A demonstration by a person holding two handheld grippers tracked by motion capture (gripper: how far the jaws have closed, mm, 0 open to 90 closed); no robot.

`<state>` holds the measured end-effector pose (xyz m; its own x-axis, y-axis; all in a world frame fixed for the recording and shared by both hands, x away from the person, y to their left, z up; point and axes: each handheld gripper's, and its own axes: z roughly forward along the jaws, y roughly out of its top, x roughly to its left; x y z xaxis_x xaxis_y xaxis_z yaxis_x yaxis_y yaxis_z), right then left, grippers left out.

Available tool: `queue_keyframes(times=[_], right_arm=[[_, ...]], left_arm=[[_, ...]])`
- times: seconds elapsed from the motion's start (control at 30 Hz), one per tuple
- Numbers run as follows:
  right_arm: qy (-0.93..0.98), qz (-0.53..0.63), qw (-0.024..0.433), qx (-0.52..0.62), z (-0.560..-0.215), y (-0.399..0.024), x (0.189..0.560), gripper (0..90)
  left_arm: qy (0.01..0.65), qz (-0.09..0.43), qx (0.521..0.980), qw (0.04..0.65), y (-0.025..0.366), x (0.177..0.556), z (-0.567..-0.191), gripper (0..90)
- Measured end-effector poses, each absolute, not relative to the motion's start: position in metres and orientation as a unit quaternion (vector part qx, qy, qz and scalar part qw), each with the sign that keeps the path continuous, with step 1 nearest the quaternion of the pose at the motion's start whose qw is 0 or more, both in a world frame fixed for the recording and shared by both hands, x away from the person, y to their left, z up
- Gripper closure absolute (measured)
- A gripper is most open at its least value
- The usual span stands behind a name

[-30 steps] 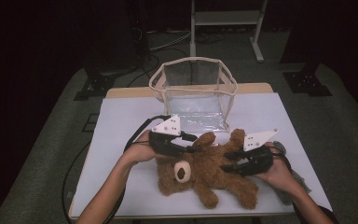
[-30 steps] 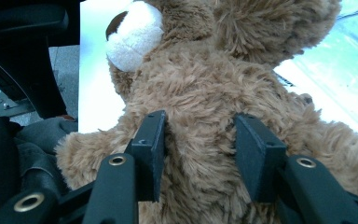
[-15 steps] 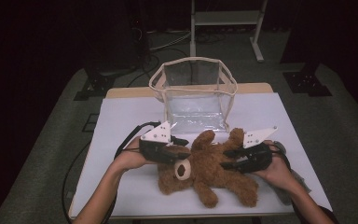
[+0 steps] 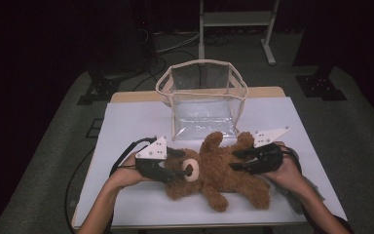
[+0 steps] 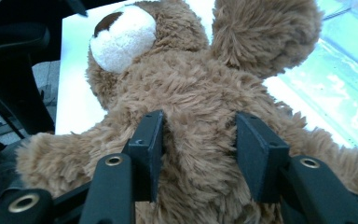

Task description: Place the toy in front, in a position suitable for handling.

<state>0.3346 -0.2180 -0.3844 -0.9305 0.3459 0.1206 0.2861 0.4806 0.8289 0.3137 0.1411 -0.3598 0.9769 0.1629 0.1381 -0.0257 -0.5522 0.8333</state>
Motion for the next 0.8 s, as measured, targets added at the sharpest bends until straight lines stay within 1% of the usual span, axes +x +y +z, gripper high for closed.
queue_keyframes(times=[0.1, 0.17, 0.23, 0.33, 0.43, 0.47, 0.5, 0.53, 0.57, 0.6, 0.7, 0.8], right_arm=[[0.858, 0.477, 0.031, 0.187, -0.385, -0.218, 0.337, 50.2], [0.856, 0.48, 0.029, 0.191, -0.385, -0.219, 0.342, 49.0], [0.854, 0.482, 0.03, 0.193, -0.386, -0.219, 0.344, 48.5], [0.85, 0.487, 0.023, 0.199, -0.387, -0.219, 0.348, 47.1], [0.849, 0.489, 0.02, 0.199, -0.387, -0.22, 0.348, 46.2], [0.85, 0.487, 0.019, 0.198, -0.385, -0.221, 0.347, 44.2], [0.85, 0.487, 0.019, 0.198, -0.385, -0.221, 0.347, 44.2], [0.853, 0.485, 0.016, 0.193, -0.381, -0.222, 0.345, 42.3], [0.853, 0.485, 0.016, 0.193, -0.381, -0.222, 0.345, 42.3], [0.858, 0.48, 0.016, 0.183, -0.38, -0.224, 0.342, 39.6], [0.862, 0.475, 0.016, 0.176, -0.38, -0.226, 0.339, 36.8], [0.866, 0.468, 0.02, 0.174, -0.382, -0.227, 0.338, 36.0]], left_arm=[[0.042, 0.099, 0.875, 0.472, 0.142, 0.314, -0.364, 33.7], [0.042, 0.103, 0.875, 0.471, 0.142, 0.313, -0.368, 27.2], [0.047, 0.104, 0.878, 0.464, 0.141, 0.314, -0.373, 23.0], [0.056, 0.106, 0.88, 0.459, 0.138, 0.317, -0.383, 20.0], [0.058, 0.109, 0.877, 0.464, 0.138, 0.319, -0.387, 19.9], [0.06, 0.113, 0.878, 0.461, 0.137, 0.32, -0.389, 21.2], [0.06, 0.113, 0.878, 0.461, 0.137, 0.32, -0.389, 21.8], [0.061, 0.117, 0.879, 0.459, 0.136, 0.321, -0.391, 21.8], [0.062, 0.12, 0.879, 0.457, 0.135, 0.322, -0.392, 21.8], [0.066, 0.123, 0.878, 0.457, 0.135, 0.324, -0.392, 22.2], [0.073, 0.121, 0.876, 0.461, 0.136, 0.327, -0.393, 22.6], [0.074, 0.122, 0.876, 0.461, 0.136, 0.329, -0.392, 22.6]])
